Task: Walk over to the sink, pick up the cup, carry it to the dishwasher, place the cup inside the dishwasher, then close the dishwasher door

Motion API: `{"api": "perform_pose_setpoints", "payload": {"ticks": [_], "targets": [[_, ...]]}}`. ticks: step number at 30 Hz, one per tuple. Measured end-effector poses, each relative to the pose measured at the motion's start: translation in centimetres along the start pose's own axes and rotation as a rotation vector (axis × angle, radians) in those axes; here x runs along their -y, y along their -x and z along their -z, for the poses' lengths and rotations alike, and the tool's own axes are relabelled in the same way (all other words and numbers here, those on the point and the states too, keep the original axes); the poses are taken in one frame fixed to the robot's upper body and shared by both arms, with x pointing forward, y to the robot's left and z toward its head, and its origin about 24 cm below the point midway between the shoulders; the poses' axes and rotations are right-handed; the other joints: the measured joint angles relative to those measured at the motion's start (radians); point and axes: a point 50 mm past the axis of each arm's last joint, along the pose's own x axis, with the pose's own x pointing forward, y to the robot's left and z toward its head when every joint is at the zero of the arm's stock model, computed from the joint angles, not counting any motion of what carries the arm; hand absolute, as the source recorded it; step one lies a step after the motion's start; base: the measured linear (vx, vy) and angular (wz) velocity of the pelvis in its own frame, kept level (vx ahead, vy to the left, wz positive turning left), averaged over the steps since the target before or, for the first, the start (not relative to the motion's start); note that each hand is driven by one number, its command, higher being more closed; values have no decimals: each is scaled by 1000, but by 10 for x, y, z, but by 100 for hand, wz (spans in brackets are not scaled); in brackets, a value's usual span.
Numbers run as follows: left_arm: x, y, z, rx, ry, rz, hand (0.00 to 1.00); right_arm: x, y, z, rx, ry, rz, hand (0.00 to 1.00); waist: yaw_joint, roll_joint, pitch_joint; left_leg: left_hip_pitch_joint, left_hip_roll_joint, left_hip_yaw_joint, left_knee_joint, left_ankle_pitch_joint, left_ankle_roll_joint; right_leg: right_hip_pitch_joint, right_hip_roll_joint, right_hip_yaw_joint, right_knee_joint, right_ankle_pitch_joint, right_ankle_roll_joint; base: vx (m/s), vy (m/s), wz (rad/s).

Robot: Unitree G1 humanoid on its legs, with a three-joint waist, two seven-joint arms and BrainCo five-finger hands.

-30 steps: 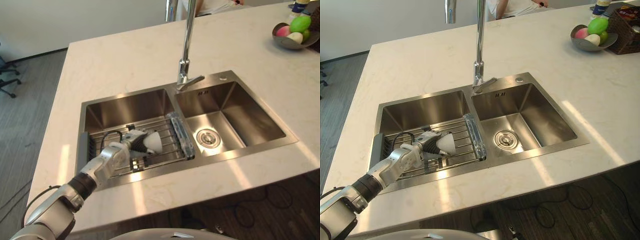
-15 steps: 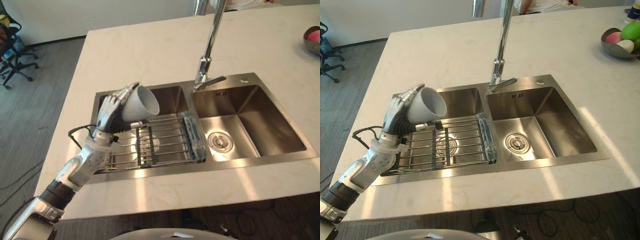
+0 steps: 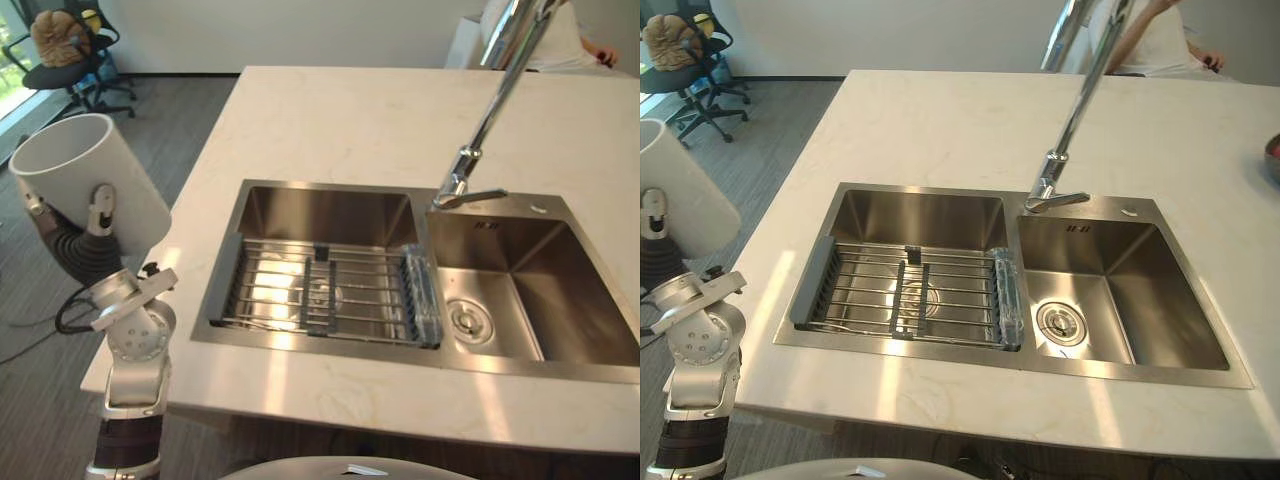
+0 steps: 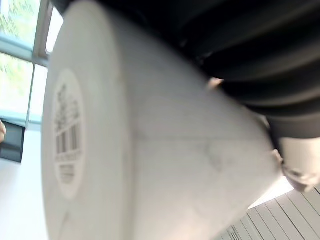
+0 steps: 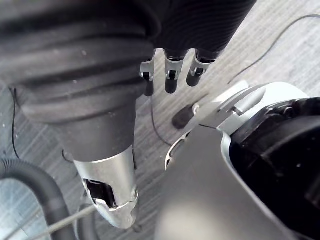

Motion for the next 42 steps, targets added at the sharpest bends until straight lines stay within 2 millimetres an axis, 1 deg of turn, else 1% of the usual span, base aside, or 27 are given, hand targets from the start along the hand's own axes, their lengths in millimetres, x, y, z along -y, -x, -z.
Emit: {"api": "perform_pose_setpoints", "payload": {"ticks": [2, 4, 9, 11, 15, 16, 17, 18, 19, 20, 21, 24, 25, 27, 29, 30, 31, 33, 34, 35, 36, 37, 38, 39, 40, 41, 42], "targets": [[-11, 2, -4, 7, -21, -43, 100, -1, 0, 2, -22, 38, 2, 0, 11, -9, -2, 1, -8, -14, 0, 2, 4, 12, -8, -14, 2, -5, 6, -64, 12, 25], [-22, 1, -11, 32, -33, -100, 100, 1, 1, 3, -48, 92, 19, 0, 33, -15, -7, -1, -18, -37, -1, 7, 10, 13, -20, -30, 18, -13, 11, -74, 23, 27], [-51, -2, -17, 43, -70, -208, 100, -1, 0, 0, -72, 211, 33, 0, 58, -26, -6, -7, -48, -95, -3, 19, 25, 27, -53, -83, 55, -33, 21, -71, 23, 34], [-54, -1, -17, 39, -74, -214, 100, -4, -1, -1, -84, 243, 32, 0, 70, -35, -8, -19, -59, -126, -6, 26, 22, 27, -65, -113, 67, -42, 22, -57, 14, 49], [-60, -3, -22, 51, -75, -216, 100, -10, -1, 3, -117, 293, 22, 0, 99, -55, -8, -39, -75, -207, -65, 74, 29, 14, -79, -165, 100, -75, 21, -42, -11, 59], [-60, -3, -24, 56, -77, -212, 100, -10, -1, 4, -121, 300, 20, 0, 98, -58, -8, -41, -77, -225, -74, 82, 31, 12, -79, -163, 114, -88, 19, -3, -38, 90], [-61, -4, -24, 56, -76, -200, 100, -13, -2, 5, -120, 302, 14, 0, 91, -67, -7, -51, -86, -274, -77, 91, 31, 11, -78, -126, 144, -117, 6, 46, -24, 127], [-59, -4, -23, 44, -64, -181, 100, -13, -2, 5, -118, 307, 14, 0, 81, -69, -6, -62, -95, -333, -77, 99, 32, 10, -75, -52, 180, -132, -13, 48, -16, 145], [-58, -4, -23, 39, -57, -168, 100, -12, -1, 4, -98, 270, 14, 0, 76, -68, -6, -67, -97, -360, -77, 104, 32, 9, -75, -19, 202, -136, -20, 84, 43, 156], [-55, -3, -22, 30, -50, -145, 100, -4, 1, 12, -107, 236, 28, 0, 74, -66, -4, -71, -97, -394, -78, 109, 32, 7, -72, 34, 250, -148, -37, 66, 37, 137], [-54, -1, -21, 18, -39, -128, 100, 5, 4, 21, -138, 248, 53, 0, 76, -52, 5, -74, -100, -426, -75, 115, 30, -1, -69, 67, 307, -161, -55, 68, 29, 120], [-48, -1, -17, -4, -15, -80, 100, 13, 8, 31, -164, 239, 94, 0, 70, -59, 3, -105, -112, -497, -61, 128, 26, -66, -67, 124, 466, -190, -57, -8, -59, 84], [-46, 0, -16, -11, -15, -65, 100, 13, 8, 32, -167, 244, 93, 0, 69, -60, 4, -113, -117, -510, -54, 132, 25, -77, -67, 134, 489, -196, -52, -55, -86, 71], [-43, 1, -12, -24, -14, -34, 100, 12, 9, 35, -175, 260, 88, 0, 64, -68, 3, -138, -133, -542, -50, 152, 16, -85, -68, 138, 502, -243, -51, -74, -106, 53], [-39, 3, -11, -35, 8, -25, 100, 9, 9, 40, -194, 317, 71, 0, 68, -86, 6, -183, -178, -567, -37, 169, 10, -55, -73, 136, 421, -369, -45, -118, -180, 46], [-38, 4, -10, -42, 16, -26, 100, 9, 9, 40, -196, 324, 71, 0, 68, -84, 8, -195, -185, -564, -29, 168, 9, -46, -73, 141, 397, -392, -15, -183, -170, 54], [-34, 8, -9, -64, 43, -20, 100, 12, 9, 39, -186, 322, 73, 0, 61, -58, 24, -194, -175, -524, -21, 153, 31, -32, -63, 131, 394, -385, 7, -158, -102, 50], [-28, 12, -8, -79, 64, 11, 100, 13, 9, 34, -155, 320, 59, 0, 52, -41, 34, -193, -140, -399, -22, 121, 84, -19, -63, 103, 412, -386, 5, -173, -63, 52], [-26, 13, -7, -84, 71, 22, 100, 13, 8, 32, -147, 323, 57, 0, 44, -35, 35, -199, -129, -366, -26, 118, 88, -12, -61, 88, 415, -386, 5, -171, -51, 74], [-20, 15, -6, -96, 87, 56, 100, 15, 8, 28, -131, 319, 64, 0, 23, -24, 35, -208, -107, -289, -41, 102, 113, 5, -60, 43, 405, -379, -1, -180, -65, 141], [-12, 18, -3, -115, 105, 108, 100, 20, 8, 27, -124, 285, 83, 0, -4, -1, 35, -233, -76, -164, -54, 57, 175, 29, -45, -13, 356, -349, -9, -146, -56, 147], [-11, 19, -2, -120, 106, 118, 100, 22, 8, 26, -123, 274, 88, 0, -10, 5, 37, -244, -67, -133, -56, 42, 188, 35, -40, -25, 342, -342, -11, -153, -52, 184], [-6, 19, 2, -135, 112, 151, 100, 26, 9, 27, -130, 234, 106, 0, -24, 9, 46, -281, -33, 17, -50, 21, 193, 48, -33, -93, 303, -315, -11, -138, 40, 174], [0, 19, 4, -150, 131, 182, 100, 34, 10, 23, -135, 214, 130, 0, -26, 68, 58, -309, 9, 160, -38, 10, 184, 55, -26, -174, 310, -310, -8, -169, 65, 196], [2, 20, 4, -161, 141, 192, 100, 38, 10, 20, -129, 201, 141, 0, -34, 94, 70, -318, 23, 228, -42, -15, 167, 58, -20, -197, 308, -313, -22, -159, 131, 214], [4, 22, 6, -177, 155, 205, 100, 35, 10, 21, -131, 193, 129, 0, -54, 63, 81, -355, 16, 350, 6, -84, 102, 49, -55, -223, 303, -307, -36, -188, 230, 189], [5, 24, 7, -192, 166, 206, 100, 35, 9, 20, -132, 184, 134, 0, -41, 33, 76, -413, 7, 381, 170, 23, 220, 15, -144, -294, 341, -300, -25, -177, 222, 161]]}}
